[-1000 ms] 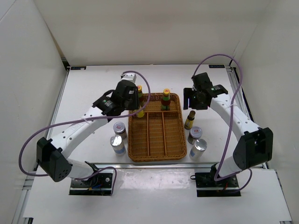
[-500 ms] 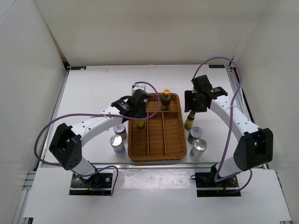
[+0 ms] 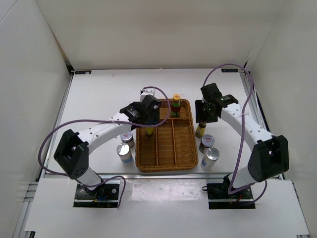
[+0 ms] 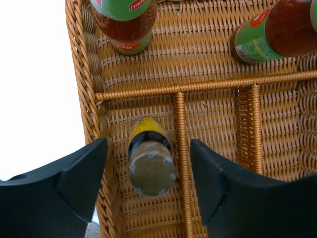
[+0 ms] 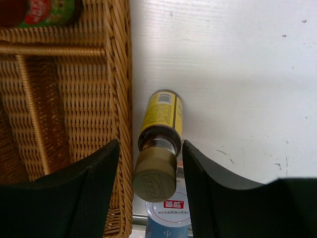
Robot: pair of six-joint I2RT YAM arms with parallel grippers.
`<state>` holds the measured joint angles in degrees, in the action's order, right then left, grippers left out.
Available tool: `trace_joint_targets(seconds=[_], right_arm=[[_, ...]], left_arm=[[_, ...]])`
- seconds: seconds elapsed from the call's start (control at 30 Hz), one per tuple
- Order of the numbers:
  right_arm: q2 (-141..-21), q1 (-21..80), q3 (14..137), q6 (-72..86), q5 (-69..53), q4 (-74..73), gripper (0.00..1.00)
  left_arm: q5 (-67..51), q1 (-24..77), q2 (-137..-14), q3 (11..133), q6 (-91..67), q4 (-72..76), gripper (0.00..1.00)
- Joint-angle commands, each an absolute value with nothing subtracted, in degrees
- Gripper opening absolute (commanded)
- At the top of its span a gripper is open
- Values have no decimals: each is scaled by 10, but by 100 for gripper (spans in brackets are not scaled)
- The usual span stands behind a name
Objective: Organize the condiment bottles
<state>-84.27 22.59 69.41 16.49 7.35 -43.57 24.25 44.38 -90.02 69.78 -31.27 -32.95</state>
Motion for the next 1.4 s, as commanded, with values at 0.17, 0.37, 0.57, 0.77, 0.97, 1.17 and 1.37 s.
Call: trace_joint_targets(seconds=[0.17, 0.37, 0.57, 0.77, 0.97, 1.17, 1.37], right_arm=[[-828, 229, 675, 171, 112, -446, 43], [-822, 235, 706, 166, 143, -458, 17], [-788, 250, 773, 147, 162, -493, 10], [-767, 335, 879, 127, 144, -533, 0], [-767, 459, 899, 147, 123, -541, 0], [-802, 590, 899, 168, 151, -523, 0], [-865, 661, 913, 168, 156, -480, 0]], left_arm=[[268, 446, -838, 753, -290, -349, 88], [335, 446, -742, 775, -229, -374, 100], [395, 427, -653, 730, -192, -387, 100], [407, 393, -599, 670, -226, -403, 100], [407, 381, -598, 657, -226, -403, 100], [407, 369, -599, 657, -226, -403, 100], [407, 364, -604, 646, -226, -403, 100]])
